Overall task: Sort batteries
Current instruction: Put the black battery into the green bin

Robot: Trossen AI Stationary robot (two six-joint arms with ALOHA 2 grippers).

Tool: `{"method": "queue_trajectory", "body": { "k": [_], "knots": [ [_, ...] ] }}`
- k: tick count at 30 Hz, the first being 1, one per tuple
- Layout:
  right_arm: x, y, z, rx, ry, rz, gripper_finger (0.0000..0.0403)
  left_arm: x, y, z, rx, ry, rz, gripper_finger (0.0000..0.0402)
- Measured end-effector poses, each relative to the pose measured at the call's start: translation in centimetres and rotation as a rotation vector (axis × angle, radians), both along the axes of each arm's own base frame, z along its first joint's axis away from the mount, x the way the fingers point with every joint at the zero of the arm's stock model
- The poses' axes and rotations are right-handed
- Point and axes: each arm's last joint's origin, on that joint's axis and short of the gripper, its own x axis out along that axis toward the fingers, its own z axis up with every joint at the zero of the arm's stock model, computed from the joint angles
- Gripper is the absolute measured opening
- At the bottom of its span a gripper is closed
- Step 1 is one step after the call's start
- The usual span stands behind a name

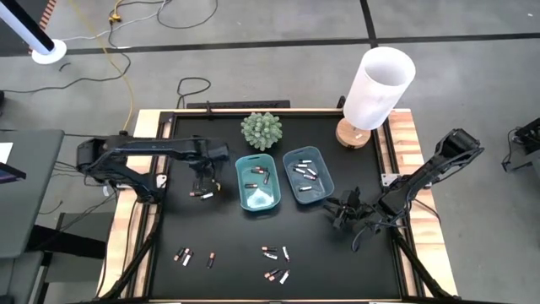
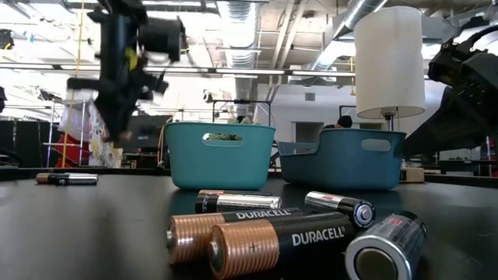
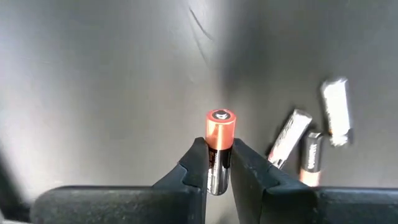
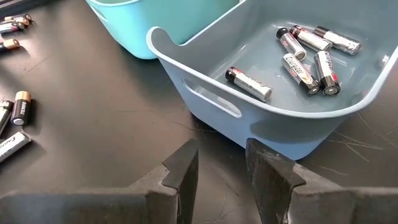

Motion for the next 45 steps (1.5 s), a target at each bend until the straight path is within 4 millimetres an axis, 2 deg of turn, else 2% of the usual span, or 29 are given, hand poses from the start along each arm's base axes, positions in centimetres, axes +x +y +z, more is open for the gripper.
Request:
{"method": "queue_trajectory", "body": {
  "k": [3, 7, 9, 11, 13, 16, 23, 29, 32, 37, 45],
  "knots": [
    [0.0, 0.0, 0.0, 0.000, 0.000, 0.000, 0.0150, 0.1, -0.1, 3.3, 0.022, -0.139, 0.026, 0.0038],
    [0.0, 0.0, 0.0, 0.000, 0.000, 0.000, 0.0150, 0.8, -0.1, 7.7, 0.022, -0.451, 0.078, 0.0038],
    [0.0, 0.0, 0.0, 0.001, -0.001, 0.000, 0.0150, 1.3, 0.0, 9.1, 0.025, -0.590, 0.134, 0.0038],
    [0.0, 0.0, 0.0, 0.002, -0.001, 0.001, 0.0150, 2.0, 0.1, 9.8, 0.008, -0.658, 0.136, 0.0038],
    [0.0, 0.0, 0.0, 0.004, -0.004, 0.001, 0.0150, 3.0, 0.2, 9.4, -0.008, -0.666, 0.127, 0.0038],
    [0.0, 0.0, 0.0, 0.004, -0.003, 0.001, 0.0150, 5.1, -0.1, 7.9, -0.026, -0.654, 0.096, 0.0038],
    [0.0, 0.0, 0.0, 0.003, -0.002, 0.001, 0.0150, 10.2, -0.5, 2.0, -0.072, -0.567, 0.124, 0.0038],
    [0.0, 0.0, 0.0, 0.009, 0.003, 0.008, 0.0150, 12.6, -0.1, -2.7, -0.083, -0.498, 0.160, 0.0038],
    [0.0, 0.1, 0.0, 0.017, 0.009, 0.016, 0.0150, 13.1, 0.0, -4.2, -0.087, -0.477, 0.170, 0.0046],
    [0.0, 0.1, 0.0, 0.018, 0.010, 0.018, 0.0150, 13.4, 0.0, -4.6, -0.097, -0.483, 0.158, 0.0054],
    [0.0, 0.1, 0.0, 0.019, 0.010, 0.018, 0.0150, 13.2, 0.4, -2.1, -0.108, -0.598, 0.191, 0.0080]
  ]
}}
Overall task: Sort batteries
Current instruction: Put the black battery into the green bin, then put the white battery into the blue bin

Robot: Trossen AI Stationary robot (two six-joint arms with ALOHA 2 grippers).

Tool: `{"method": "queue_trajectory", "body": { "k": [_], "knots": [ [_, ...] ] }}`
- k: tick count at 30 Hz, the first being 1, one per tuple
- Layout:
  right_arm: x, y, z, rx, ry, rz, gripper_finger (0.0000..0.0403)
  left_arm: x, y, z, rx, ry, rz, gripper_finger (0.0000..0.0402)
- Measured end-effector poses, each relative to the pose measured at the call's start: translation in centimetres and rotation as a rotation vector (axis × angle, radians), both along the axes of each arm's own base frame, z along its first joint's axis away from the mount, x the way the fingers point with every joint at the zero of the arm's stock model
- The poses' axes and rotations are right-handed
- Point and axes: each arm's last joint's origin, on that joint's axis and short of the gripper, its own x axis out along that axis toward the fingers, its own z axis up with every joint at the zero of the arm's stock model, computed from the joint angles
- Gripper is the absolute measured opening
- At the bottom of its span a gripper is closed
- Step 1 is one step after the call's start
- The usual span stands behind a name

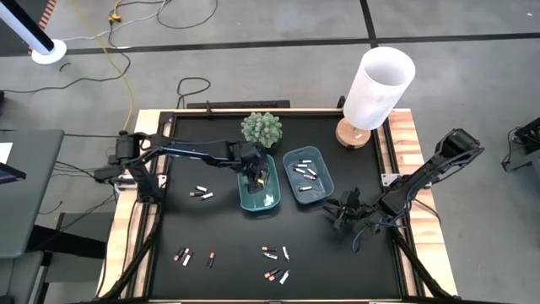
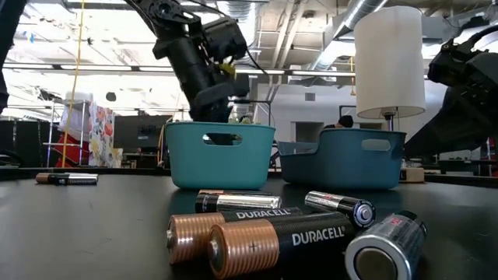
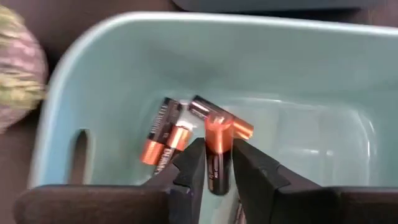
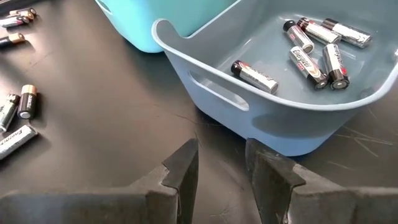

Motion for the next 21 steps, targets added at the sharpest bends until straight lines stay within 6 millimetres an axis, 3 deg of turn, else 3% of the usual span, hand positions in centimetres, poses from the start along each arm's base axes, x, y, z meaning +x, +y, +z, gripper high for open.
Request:
{"method": "queue_trajectory", "body": {
  "k": [11, 18, 21],
  "knots": [
    [0.0, 0.0, 0.0, 0.001, -0.001, 0.000, 0.0150, -2.2, -0.2, 4.5, 0.018, -0.080, 0.003, 0.0139],
    [0.0, 0.0, 0.0, 0.000, 0.000, 0.000, 0.0150, -8.1, -1.2, 9.6, -0.003, -0.056, 0.115, 0.0136],
    [0.0, 0.0, 0.0, 0.000, 0.000, 0.000, 0.0150, -11.3, -2.1, 10.4, 0.017, -0.056, 0.166, 0.0133]
  ]
}}
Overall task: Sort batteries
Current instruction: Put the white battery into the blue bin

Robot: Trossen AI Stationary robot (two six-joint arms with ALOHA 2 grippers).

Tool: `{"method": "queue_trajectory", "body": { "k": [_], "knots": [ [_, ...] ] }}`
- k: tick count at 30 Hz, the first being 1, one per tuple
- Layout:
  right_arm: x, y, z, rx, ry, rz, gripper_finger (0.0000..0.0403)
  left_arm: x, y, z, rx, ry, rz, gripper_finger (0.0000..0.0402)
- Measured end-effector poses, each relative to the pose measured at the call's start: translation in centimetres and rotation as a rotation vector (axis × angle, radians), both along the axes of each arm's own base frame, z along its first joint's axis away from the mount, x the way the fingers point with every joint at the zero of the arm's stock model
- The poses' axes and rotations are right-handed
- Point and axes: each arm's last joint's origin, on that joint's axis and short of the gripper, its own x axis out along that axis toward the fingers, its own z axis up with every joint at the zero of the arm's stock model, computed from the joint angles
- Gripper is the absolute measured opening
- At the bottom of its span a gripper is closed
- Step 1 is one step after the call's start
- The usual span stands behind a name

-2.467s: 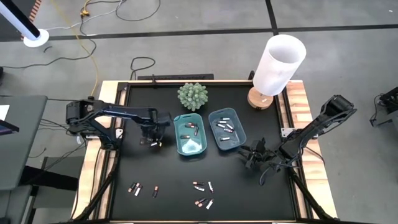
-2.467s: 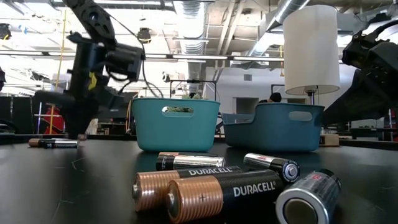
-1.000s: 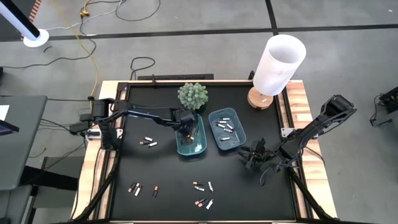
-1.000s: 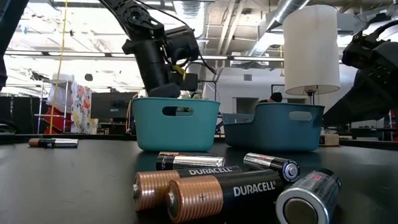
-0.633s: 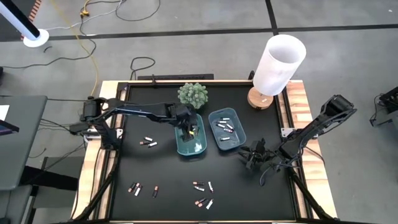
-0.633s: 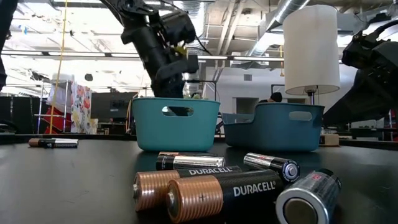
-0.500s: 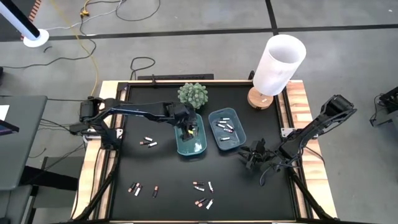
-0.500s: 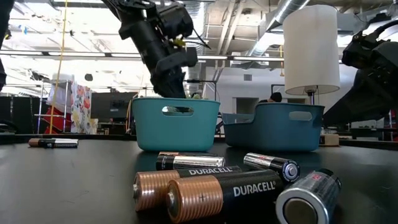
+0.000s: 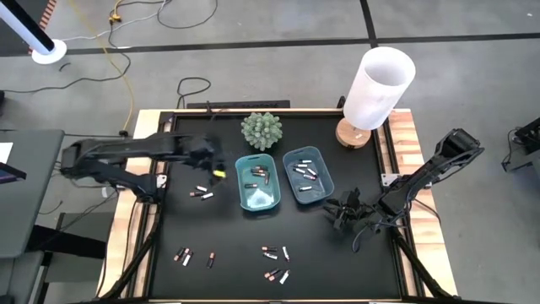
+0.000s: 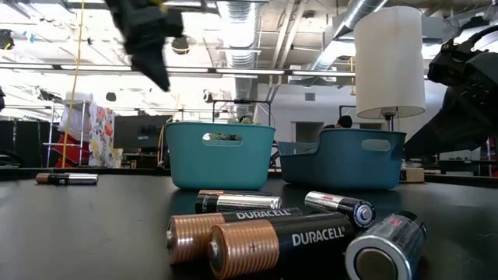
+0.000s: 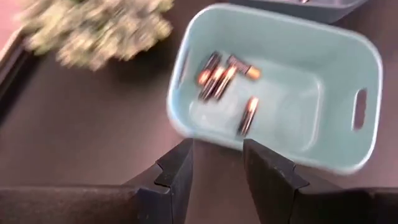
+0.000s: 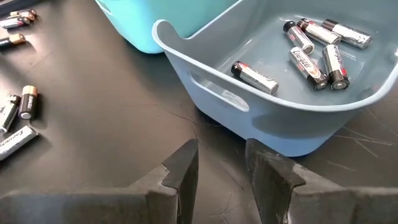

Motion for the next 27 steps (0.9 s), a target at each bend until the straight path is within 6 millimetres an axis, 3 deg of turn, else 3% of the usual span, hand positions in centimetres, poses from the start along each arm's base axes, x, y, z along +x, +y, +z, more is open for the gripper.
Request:
{"method": "queue_trajectory", "body": {
  "k": [4, 8, 11, 14, 27],
  "knots": [
    [0.0, 0.0, 0.0, 0.000, 0.000, 0.000, 0.0150, -3.8, -1.0, -1.6, -0.018, -0.002, 0.029, 0.0133],
    [0.0, 0.0, 0.0, 0.001, -0.001, 0.000, 0.0150, -6.8, -1.7, -5.2, -0.039, 0.050, 0.042, 0.0133],
    [0.0, 0.0, 0.0, 0.001, -0.001, 0.000, 0.0150, -8.0, -1.8, -7.5, -0.048, 0.108, 0.047, 0.0133],
    [0.0, 0.0, 0.0, 0.001, -0.001, 0.000, 0.0150, -8.4, -1.9, -9.0, -0.077, 0.162, 0.065, 0.0132],
    [0.0, 0.0, 0.0, -0.001, 0.000, -0.001, 0.0150, -6.8, -1.8, -11.8, -0.113, 0.352, 0.053, 0.0132]
  ]
}}
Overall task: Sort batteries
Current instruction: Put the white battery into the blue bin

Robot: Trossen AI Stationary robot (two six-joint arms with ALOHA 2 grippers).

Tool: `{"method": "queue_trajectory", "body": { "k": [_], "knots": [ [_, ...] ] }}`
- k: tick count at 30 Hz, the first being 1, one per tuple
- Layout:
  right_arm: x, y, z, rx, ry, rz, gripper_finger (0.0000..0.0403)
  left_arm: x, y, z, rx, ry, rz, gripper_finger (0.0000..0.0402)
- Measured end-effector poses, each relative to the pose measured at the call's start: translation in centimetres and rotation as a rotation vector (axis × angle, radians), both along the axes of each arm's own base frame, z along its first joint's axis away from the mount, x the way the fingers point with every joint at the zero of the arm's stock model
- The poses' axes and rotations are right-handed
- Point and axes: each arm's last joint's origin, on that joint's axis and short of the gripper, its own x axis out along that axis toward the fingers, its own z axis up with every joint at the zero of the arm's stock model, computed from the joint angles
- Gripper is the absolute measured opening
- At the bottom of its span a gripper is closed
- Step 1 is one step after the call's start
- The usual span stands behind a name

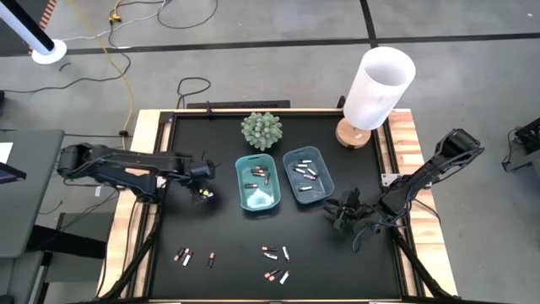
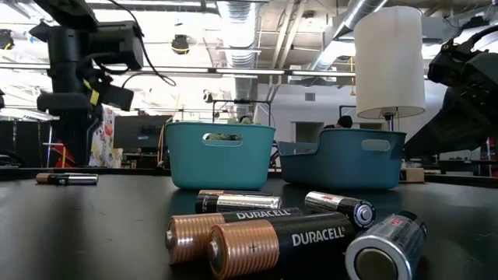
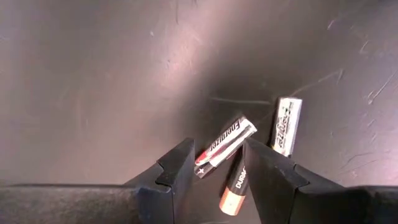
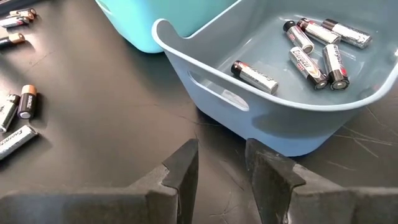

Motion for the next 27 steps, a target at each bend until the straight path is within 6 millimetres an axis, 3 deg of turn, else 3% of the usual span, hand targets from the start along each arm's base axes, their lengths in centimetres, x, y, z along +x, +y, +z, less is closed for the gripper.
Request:
{"method": "queue_trajectory", "body": {
  "k": [23, 27],
  "knots": [
    [0.0, 0.0, 0.0, -0.003, 0.002, 0.001, 0.0150, 1.4, 0.3, -3.5, -0.031, 0.227, 0.002, 0.0132],
    [0.0, 0.0, 0.0, -0.003, 0.002, 0.001, 0.0150, 1.4, 0.5, -3.9, -0.041, 0.248, 0.017, 0.0107]
  ]
}}
